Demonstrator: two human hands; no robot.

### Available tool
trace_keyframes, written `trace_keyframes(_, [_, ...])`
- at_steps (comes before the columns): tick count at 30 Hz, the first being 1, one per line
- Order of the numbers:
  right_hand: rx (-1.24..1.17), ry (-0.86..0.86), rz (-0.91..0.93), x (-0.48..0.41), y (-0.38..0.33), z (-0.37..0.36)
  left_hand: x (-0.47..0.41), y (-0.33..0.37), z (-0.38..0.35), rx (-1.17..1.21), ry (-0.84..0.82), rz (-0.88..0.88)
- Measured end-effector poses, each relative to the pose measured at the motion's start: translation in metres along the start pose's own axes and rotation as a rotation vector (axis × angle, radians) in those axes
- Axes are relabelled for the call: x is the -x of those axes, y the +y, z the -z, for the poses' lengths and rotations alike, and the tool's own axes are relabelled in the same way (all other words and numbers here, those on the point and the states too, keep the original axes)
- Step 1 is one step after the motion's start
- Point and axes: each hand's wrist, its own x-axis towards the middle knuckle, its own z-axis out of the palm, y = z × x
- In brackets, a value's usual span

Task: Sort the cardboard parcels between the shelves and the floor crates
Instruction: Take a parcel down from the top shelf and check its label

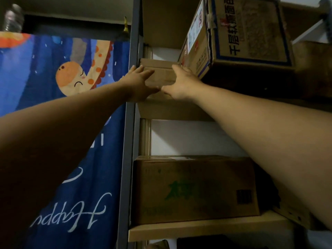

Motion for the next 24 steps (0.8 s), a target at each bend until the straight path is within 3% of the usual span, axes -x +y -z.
trace_keyframes(11, [0.005, 0.079, -0.023, -0.054, 0.004, -0.022, -0.057, -0.003, -0.004, -0.157, 0.080, -0.021])
trace_keyframes(24, [-0.026, 0.029, -0.060, -0.086, 0.004, -0.025, -0.083, -0.010, -0.002, -0.229, 0.135, -0.041])
